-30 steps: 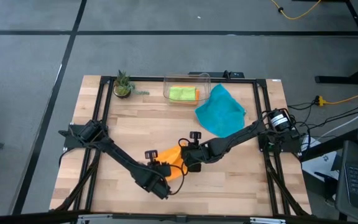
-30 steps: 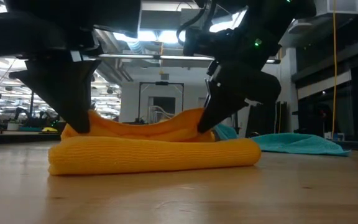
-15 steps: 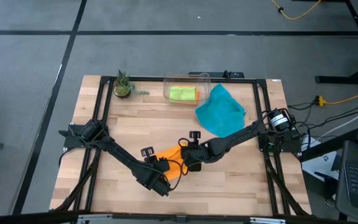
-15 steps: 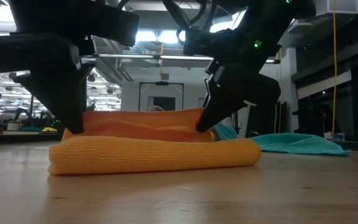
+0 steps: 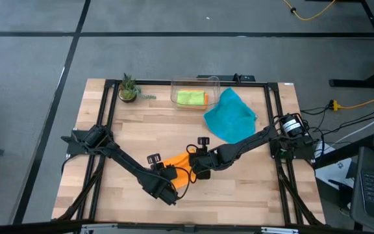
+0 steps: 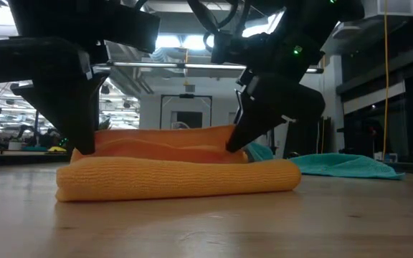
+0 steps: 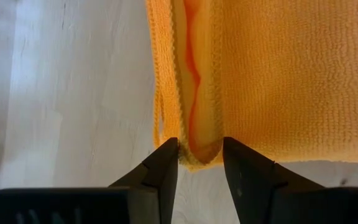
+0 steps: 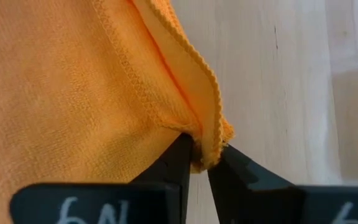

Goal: Fold microfiber towels
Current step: Fold the orange microfiber cloth

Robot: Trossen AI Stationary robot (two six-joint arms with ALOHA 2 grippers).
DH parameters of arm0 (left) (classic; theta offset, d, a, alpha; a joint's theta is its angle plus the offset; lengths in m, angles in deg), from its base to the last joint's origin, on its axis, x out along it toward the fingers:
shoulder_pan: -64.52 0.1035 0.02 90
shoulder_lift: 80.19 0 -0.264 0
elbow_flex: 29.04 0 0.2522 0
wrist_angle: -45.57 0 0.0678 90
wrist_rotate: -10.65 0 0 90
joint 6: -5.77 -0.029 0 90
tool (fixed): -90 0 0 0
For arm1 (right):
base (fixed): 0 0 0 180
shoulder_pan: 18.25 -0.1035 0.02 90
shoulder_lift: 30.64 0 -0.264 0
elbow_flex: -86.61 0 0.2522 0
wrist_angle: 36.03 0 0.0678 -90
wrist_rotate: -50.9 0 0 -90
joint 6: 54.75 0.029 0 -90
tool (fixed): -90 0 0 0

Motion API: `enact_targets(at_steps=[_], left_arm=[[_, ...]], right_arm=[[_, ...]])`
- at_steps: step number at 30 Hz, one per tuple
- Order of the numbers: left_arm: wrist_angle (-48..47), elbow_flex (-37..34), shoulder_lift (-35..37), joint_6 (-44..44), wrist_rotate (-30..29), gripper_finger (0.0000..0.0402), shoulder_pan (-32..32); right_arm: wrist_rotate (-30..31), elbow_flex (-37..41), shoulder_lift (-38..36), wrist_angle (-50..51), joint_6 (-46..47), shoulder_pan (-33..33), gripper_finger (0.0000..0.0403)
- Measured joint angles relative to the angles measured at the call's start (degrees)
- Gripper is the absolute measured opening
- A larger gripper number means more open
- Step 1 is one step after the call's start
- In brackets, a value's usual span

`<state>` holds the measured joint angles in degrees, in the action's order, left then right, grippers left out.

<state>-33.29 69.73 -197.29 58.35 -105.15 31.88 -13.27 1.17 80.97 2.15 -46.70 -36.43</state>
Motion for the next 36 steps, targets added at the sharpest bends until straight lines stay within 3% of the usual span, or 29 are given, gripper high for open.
enact_targets(at_steps=[3,11,14,29,36], left_arm=[[0.0,0.0,0.0,0.0,0.0,0.0121,0.0],[-0.3,0.2,0.0,-0.1,0.4,0.0121,0.0],[-2.9,1.9,0.0,-0.1,0.4,0.0120,0.0],[-7.7,4.9,0.0,0.2,0.6,0.0118,0.1],[-2.7,4.9,0.0,1.0,8.8,0.0118,-0.6]], right_arm=[[0.0,0.0,0.0,0.0,-0.4,0.0,0.0088],[0.0,0.0,0.0,-0.4,-1.0,0.0,0.0221],[0.8,0.0,0.0,-0.1,-0.9,0.0,0.0250],[4.1,-2.7,0.0,2.2,0.3,0.0,0.0261],[0.8,-6.4,-1.3,13.3,5.7,-2.6,0.0261]])
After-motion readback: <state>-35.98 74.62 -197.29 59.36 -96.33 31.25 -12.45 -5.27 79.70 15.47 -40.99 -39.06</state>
